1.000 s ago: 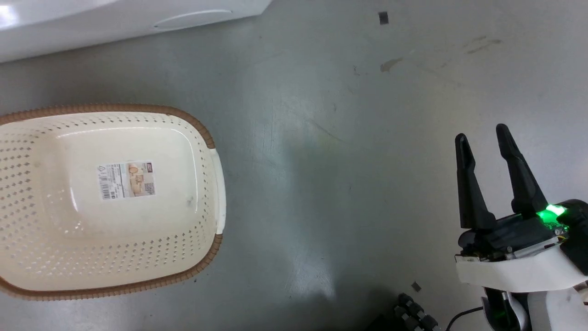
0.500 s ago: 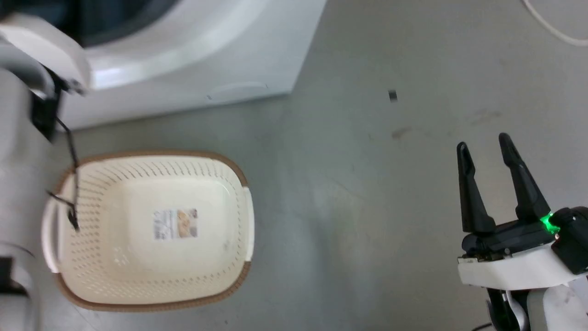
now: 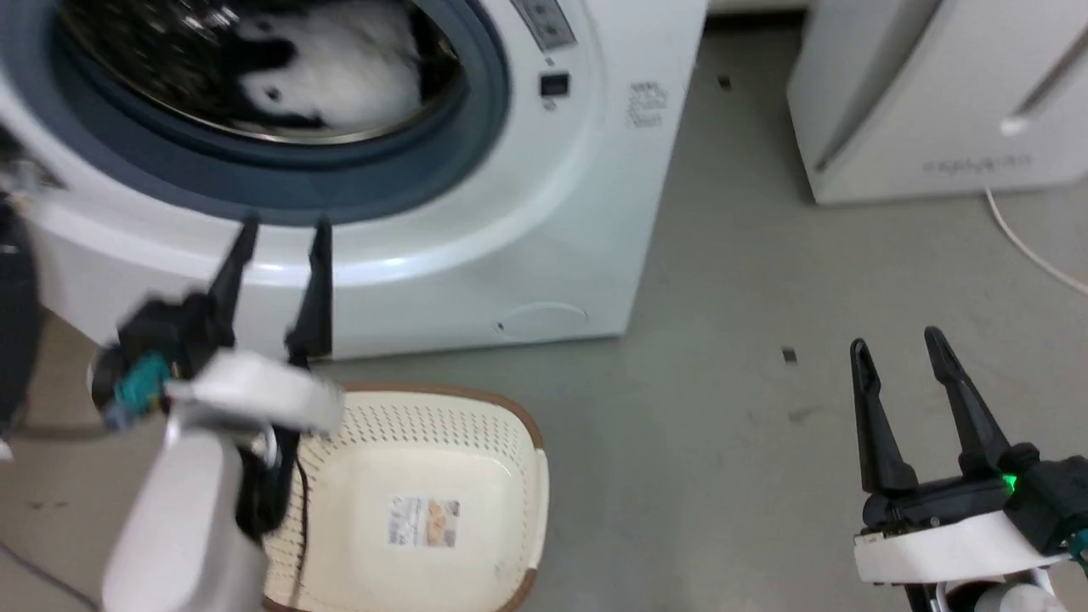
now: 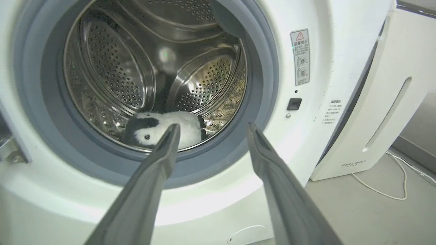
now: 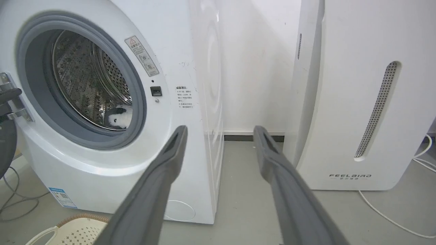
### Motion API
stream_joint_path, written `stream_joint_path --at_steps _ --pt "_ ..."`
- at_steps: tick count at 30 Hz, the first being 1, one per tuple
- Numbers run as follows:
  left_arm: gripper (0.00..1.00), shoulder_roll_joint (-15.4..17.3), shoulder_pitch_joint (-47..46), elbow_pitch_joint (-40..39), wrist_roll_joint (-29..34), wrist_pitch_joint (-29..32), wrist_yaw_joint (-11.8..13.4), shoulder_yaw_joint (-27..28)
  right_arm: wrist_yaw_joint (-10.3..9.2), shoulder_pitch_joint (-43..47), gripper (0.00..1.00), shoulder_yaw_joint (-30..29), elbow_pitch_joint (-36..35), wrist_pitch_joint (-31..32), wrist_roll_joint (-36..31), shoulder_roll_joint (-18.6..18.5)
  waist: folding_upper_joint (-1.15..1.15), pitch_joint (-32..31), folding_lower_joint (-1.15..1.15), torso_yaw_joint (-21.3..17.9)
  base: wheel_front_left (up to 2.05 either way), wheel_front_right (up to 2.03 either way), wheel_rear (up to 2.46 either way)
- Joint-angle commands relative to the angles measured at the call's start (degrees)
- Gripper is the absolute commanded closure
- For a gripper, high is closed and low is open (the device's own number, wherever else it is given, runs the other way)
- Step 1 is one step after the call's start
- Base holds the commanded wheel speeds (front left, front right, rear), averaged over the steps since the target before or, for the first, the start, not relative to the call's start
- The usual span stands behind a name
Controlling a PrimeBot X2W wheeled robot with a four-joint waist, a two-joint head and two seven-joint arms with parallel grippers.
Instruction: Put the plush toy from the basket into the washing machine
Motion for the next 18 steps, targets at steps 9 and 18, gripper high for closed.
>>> stream_joint_path --at_steps 9,18 --pt "0.00 -6.02 18.15 -9.57 1.75 -0.24 1.12 4.52 -0.05 3.82 0.00 0.56 1.47 -0.26 -0.42 -0.01 0.00 -7.81 0.01 3.96 0.00 0.00 0.00" --pt "0.00 -8.93 26.59 -12.13 5.40 -0.25 1.31 5.91 -0.05 5.92 0.00 1.08 2.50 -0.26 -0.16 -0.01 0.00 -9.65 0.01 4.96 0.00 0.00 0.00"
